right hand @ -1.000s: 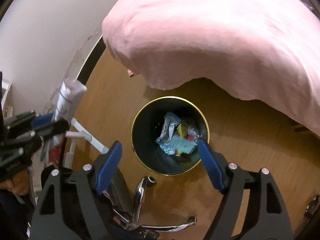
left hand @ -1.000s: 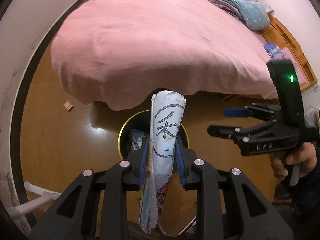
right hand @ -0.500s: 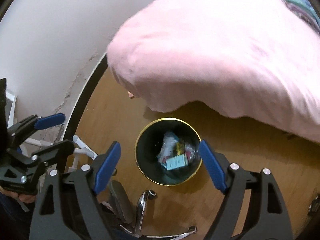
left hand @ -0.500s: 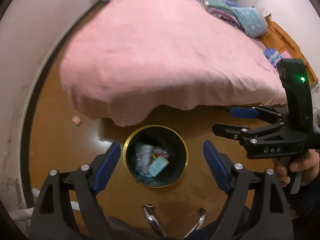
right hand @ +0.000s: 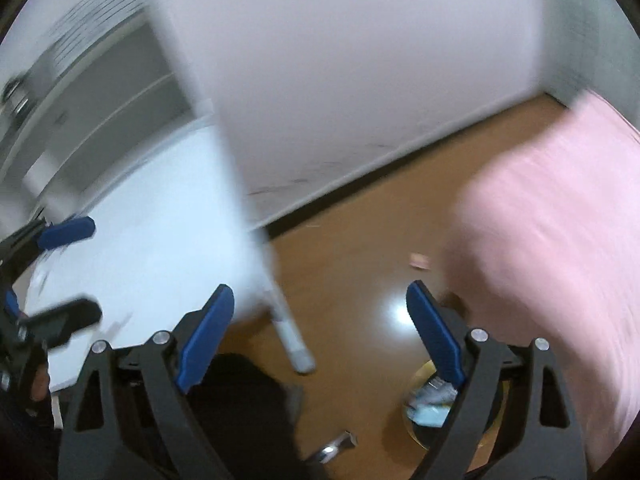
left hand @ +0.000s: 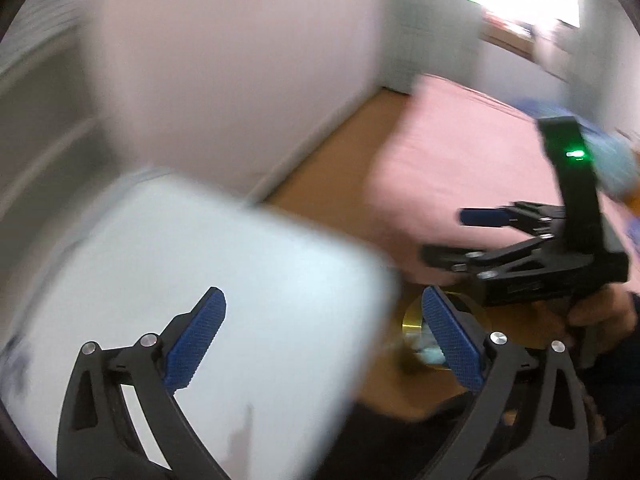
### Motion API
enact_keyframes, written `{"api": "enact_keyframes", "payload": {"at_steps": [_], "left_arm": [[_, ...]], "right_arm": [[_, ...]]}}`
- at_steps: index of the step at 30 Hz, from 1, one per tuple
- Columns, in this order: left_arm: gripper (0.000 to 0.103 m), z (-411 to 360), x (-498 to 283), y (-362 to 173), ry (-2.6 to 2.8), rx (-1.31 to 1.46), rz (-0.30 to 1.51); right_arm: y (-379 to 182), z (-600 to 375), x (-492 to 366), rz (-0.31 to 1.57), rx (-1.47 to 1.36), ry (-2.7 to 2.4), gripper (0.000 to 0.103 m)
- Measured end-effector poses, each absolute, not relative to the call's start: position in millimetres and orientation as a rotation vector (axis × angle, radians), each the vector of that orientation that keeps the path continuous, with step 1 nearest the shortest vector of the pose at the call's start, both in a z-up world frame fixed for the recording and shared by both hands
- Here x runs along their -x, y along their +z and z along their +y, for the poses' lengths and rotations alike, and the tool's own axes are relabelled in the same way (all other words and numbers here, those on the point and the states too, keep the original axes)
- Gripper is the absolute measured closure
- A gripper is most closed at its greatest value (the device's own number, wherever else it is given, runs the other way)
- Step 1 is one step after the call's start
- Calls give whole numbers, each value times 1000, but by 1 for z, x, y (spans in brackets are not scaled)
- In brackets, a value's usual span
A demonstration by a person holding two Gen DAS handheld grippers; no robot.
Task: Collect trash
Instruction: 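Swing both tools back toward the white tissue and blue sock on the desk, then grasp the white tissue with the left tool while the right tool grasps the blue sock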
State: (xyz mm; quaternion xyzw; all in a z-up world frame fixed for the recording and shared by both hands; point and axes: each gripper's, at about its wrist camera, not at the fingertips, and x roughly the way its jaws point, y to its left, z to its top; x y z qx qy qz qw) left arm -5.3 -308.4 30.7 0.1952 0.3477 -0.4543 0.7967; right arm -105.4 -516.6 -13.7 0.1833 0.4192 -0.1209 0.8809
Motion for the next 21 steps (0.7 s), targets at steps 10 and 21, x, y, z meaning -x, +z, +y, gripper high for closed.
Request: {"api": "enact_keyframes", "payload": {"at_steps": [10, 21], "left_arm": [[7, -10, -128, 3, -282, -240, 876], [18, 81, -191, -35, -167, -91, 952]], "right_arm": [[-12, -297, -78, 961, -143, 228, 18], [-28, -176, -188, 1032, -33, 336, 18]]}}
